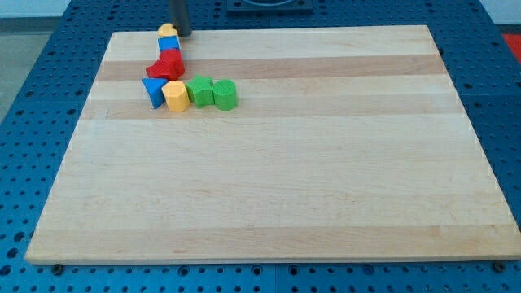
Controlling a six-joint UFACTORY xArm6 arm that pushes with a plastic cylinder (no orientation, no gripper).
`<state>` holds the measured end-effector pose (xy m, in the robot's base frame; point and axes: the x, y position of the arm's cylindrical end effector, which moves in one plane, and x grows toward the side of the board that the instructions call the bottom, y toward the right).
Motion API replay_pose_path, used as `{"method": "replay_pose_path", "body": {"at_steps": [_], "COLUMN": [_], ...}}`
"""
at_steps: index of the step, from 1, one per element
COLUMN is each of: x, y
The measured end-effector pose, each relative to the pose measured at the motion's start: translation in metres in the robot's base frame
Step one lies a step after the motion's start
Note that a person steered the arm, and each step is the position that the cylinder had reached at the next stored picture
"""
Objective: Move the yellow hexagon towards the bottom center of the board
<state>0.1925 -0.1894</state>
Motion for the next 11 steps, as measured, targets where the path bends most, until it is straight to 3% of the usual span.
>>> {"method": "replay_pose_path", "body": {"at_steps": [1, 2, 5, 8, 9, 11], "x": [0.007, 0.04, 0.165, 0.239, 0.279, 0.308], "y": [-0.055, -0.071, 0.008, 0.142, 0.161, 0.128]}}
